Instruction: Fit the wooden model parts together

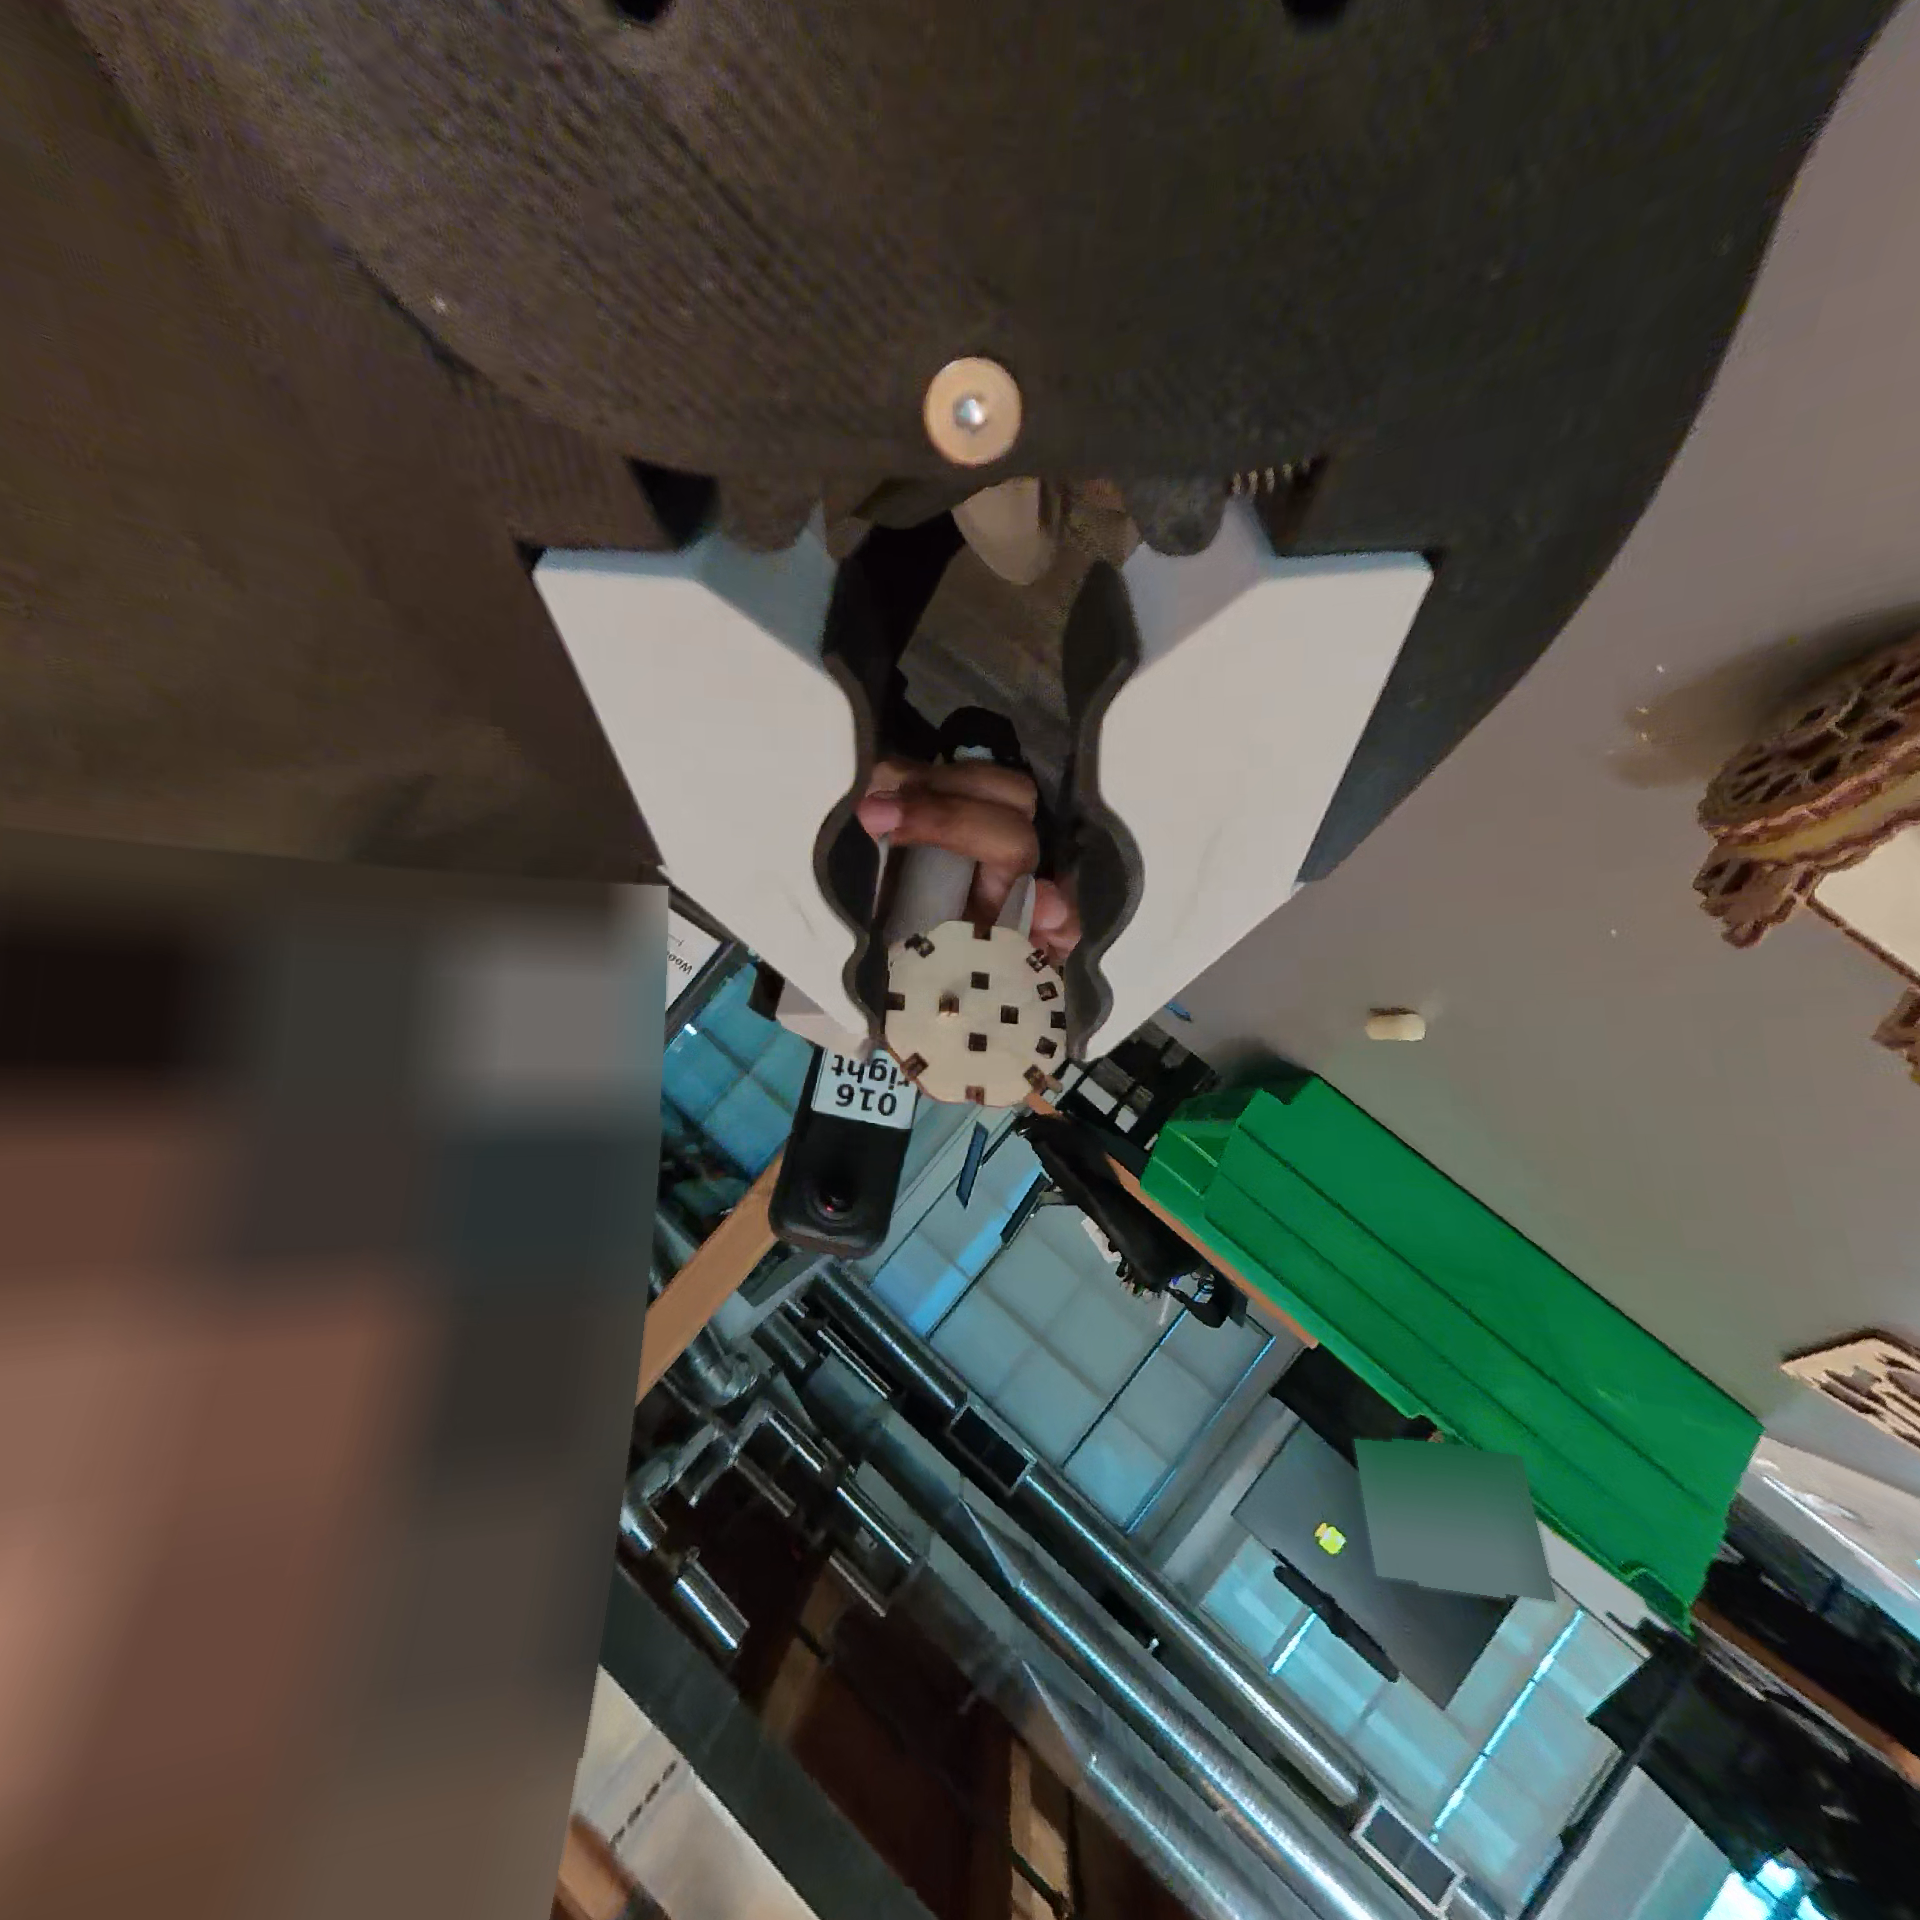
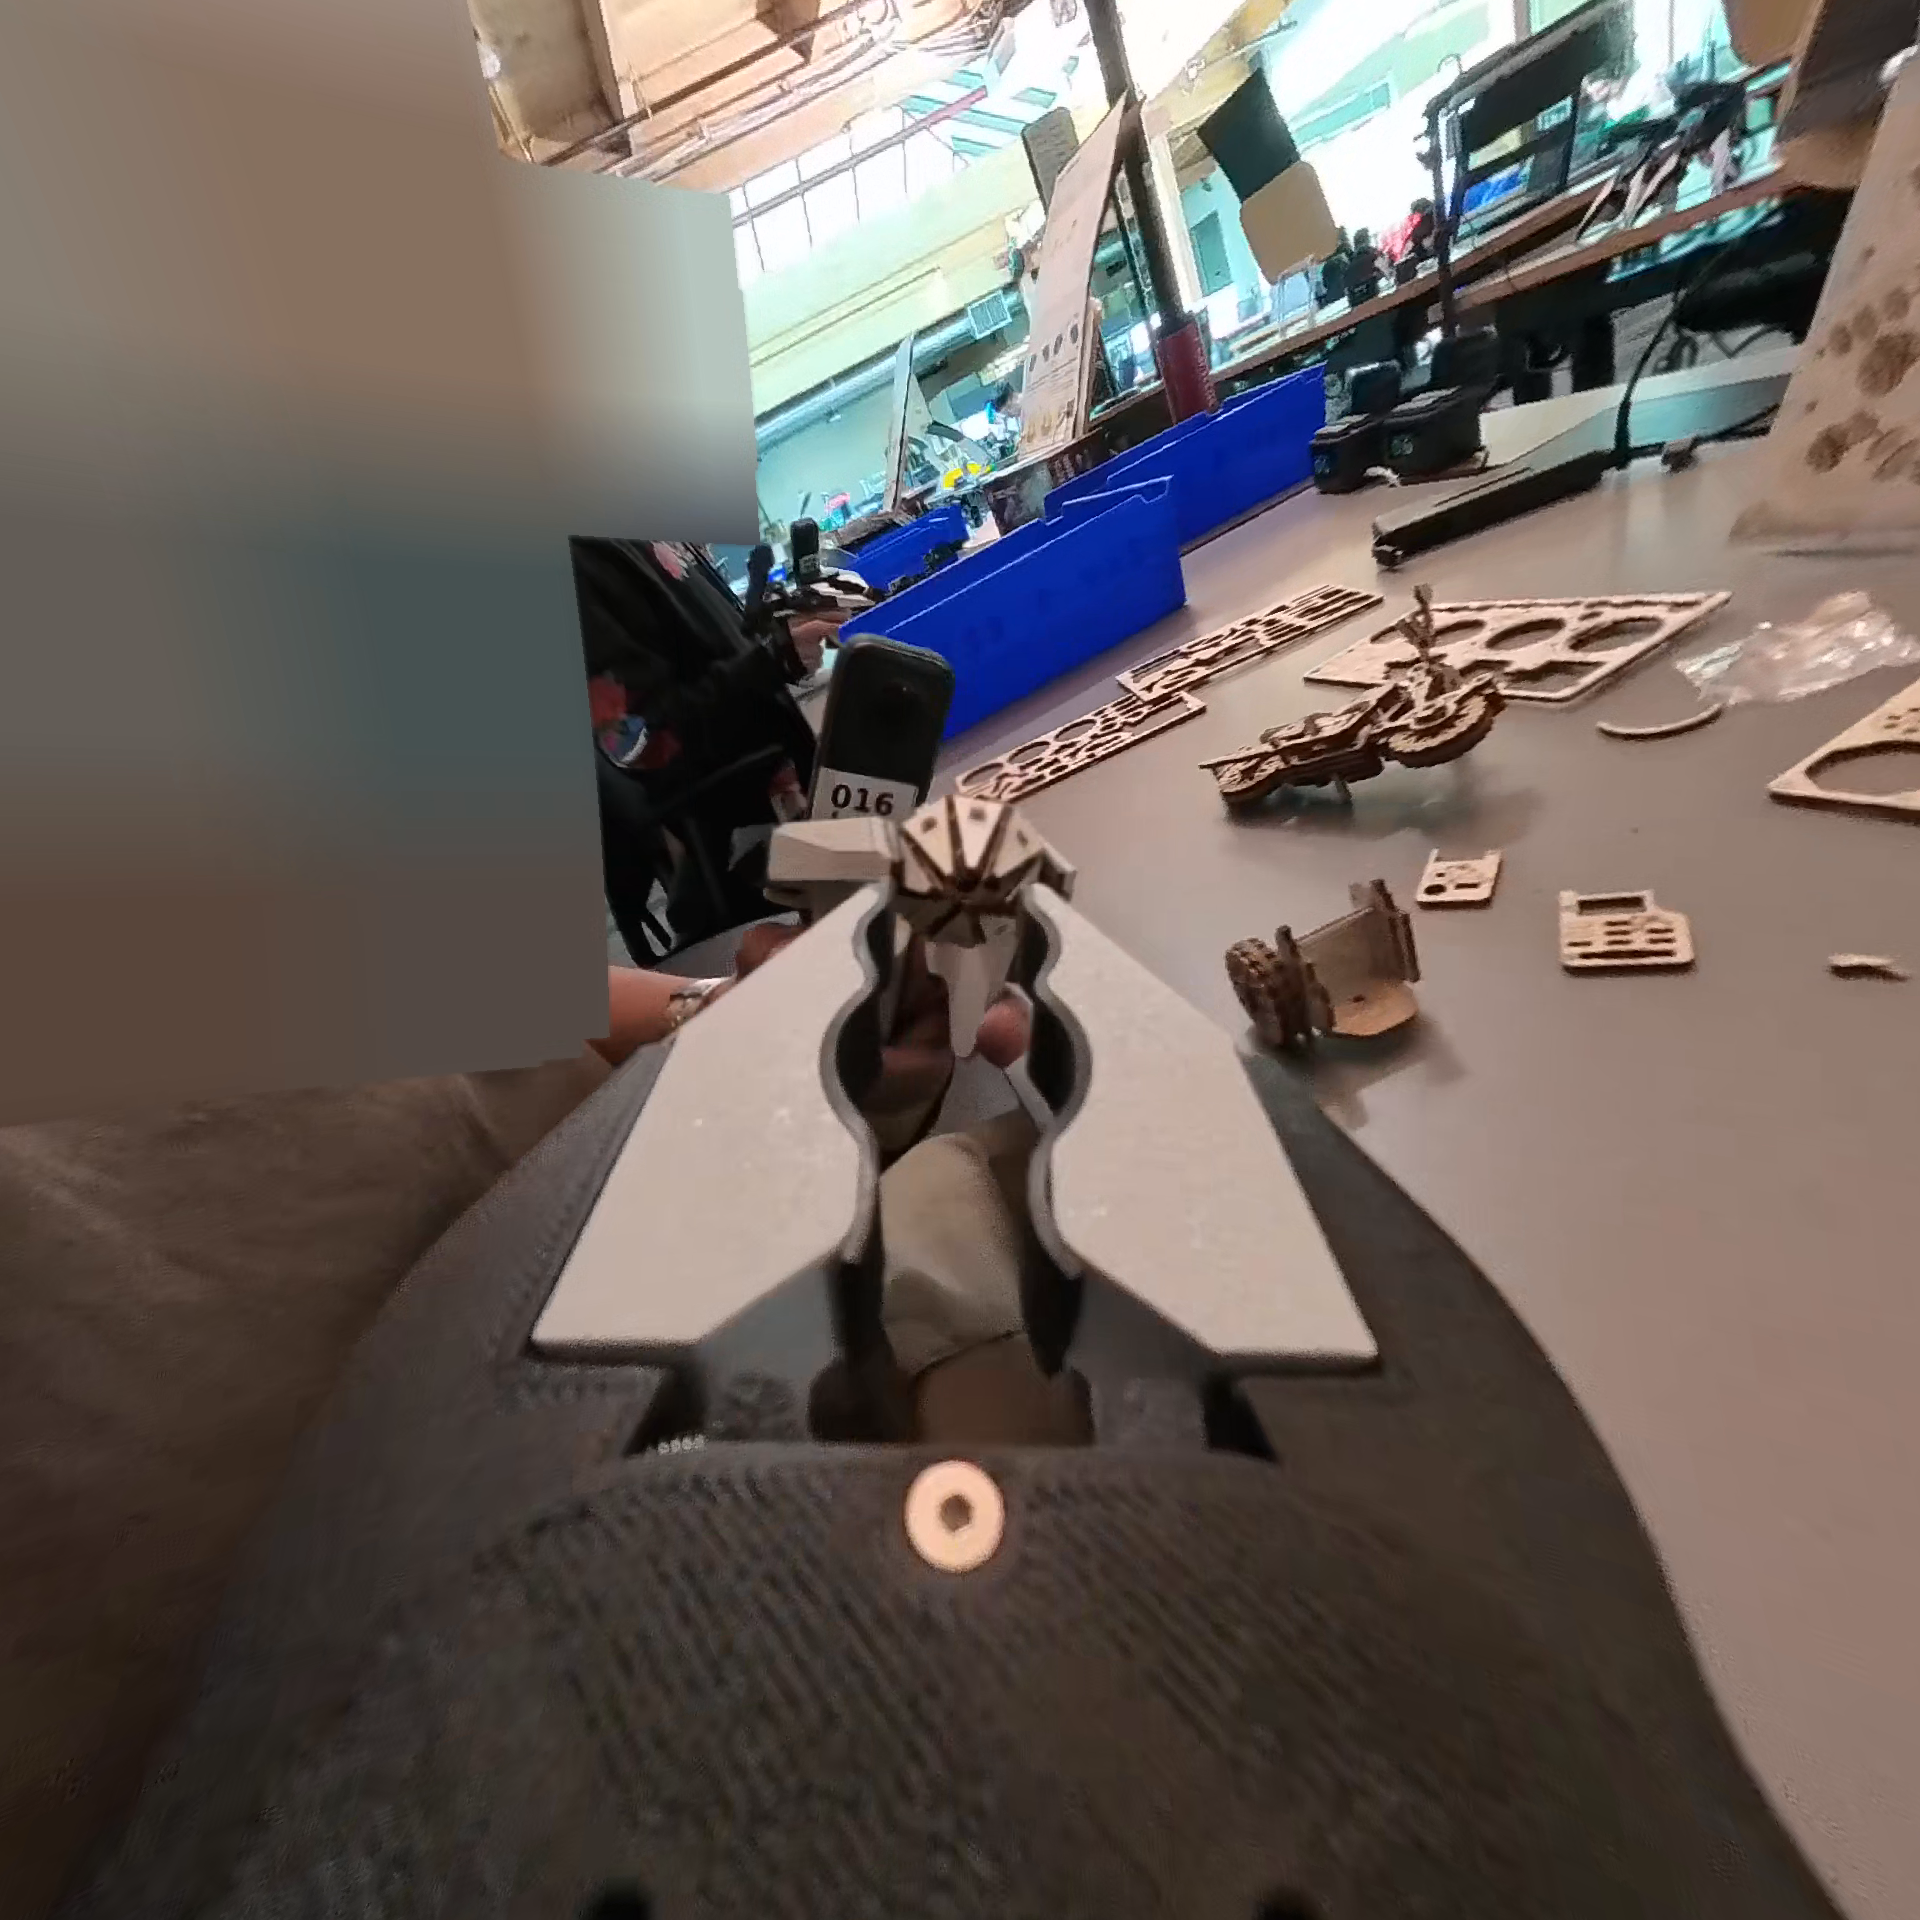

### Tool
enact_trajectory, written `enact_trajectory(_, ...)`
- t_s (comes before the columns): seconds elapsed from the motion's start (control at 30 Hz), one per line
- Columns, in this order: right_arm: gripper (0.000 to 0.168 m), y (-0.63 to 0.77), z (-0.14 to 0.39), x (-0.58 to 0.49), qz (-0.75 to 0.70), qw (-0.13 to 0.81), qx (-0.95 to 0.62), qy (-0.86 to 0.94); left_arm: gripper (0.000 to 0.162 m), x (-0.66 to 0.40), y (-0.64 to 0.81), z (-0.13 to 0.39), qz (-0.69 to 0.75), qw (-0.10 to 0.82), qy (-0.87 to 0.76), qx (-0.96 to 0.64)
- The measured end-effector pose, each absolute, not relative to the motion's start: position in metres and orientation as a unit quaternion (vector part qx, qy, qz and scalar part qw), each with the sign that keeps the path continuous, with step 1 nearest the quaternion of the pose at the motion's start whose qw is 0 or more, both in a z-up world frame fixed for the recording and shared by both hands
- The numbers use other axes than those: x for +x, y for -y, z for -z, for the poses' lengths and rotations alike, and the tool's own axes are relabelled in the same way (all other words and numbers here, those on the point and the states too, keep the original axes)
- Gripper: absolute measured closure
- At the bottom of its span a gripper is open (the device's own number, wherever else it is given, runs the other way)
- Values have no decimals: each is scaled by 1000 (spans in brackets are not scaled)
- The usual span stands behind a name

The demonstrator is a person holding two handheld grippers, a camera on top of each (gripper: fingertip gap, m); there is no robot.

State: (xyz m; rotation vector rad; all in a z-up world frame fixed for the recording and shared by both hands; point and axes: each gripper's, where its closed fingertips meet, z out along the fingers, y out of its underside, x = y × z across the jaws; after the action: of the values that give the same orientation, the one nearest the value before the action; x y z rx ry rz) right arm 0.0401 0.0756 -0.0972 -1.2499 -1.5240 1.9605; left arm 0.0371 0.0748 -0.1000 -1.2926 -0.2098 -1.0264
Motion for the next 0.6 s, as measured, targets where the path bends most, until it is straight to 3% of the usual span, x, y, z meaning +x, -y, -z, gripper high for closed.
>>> enact_trajectory(0.03, 151, -77, 97, 40, -695, 176, -444, 537, 130, 38, -75, 100, 451, 675, 88, -577)
enact_trajectory(0.33, 157, -76, 96, 43, -702, 162, -437, 539, 128, 44, -75, 103, 429, 676, 63, -596)
enact_trajectory(0.6, 148, -77, 96, 42, -689, 188, -431, 551, 130, 42, -73, 99, 434, 676, 66, -592)
